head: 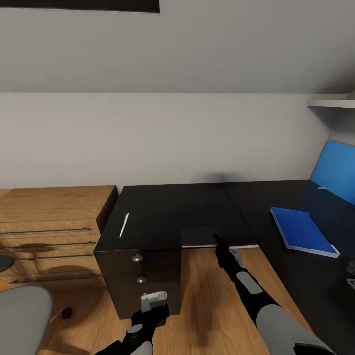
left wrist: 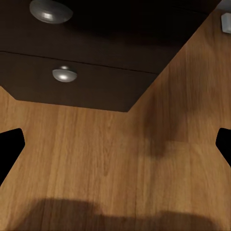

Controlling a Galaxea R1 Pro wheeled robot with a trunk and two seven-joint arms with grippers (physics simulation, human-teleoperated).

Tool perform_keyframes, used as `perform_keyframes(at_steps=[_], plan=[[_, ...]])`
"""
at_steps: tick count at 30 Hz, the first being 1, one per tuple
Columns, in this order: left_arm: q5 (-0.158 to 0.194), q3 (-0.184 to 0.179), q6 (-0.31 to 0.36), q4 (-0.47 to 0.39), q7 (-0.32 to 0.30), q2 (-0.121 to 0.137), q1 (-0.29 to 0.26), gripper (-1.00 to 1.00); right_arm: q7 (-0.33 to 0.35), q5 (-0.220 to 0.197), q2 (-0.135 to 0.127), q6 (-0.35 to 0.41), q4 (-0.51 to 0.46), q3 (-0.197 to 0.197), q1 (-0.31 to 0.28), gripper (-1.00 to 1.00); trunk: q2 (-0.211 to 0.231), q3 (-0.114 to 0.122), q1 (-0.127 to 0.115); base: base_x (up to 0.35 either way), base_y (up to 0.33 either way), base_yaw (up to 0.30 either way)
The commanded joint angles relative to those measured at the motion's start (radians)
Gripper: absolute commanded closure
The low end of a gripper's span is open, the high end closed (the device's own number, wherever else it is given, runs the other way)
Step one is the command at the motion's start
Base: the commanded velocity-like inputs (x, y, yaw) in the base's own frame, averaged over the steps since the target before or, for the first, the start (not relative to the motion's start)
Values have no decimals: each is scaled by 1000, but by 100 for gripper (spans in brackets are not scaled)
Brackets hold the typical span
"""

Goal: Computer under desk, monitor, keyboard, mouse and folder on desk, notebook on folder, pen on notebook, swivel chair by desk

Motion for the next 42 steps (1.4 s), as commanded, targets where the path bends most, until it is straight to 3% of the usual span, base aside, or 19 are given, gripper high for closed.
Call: perform_keyframes(at_steps=[1,4,5,33,42], plan=[[1,-3,4,-2,6,1,-1,-100,4,-9,1,10,0,-7,-1,-100,-1,-1,0,0,0,0],[2,-2,4,-2,6,1,-1,-100,3,-9,0,10,-1,-7,0,-100,-1,-1,0,0,0,0],[2,-2,4,-2,6,1,-1,-100,3,-9,0,10,-1,-7,0,100,-1,-1,0,0,0,0],[3,-3,6,-2,6,-1,-1,-100,5,-9,-1,11,-3,-7,0,100,-1,-1,0,0,0,0],[3,-3,7,-2,6,-1,-1,-100,5,-9,-1,10,-2,-7,-1,100,62,27,-35,0,0,0]])
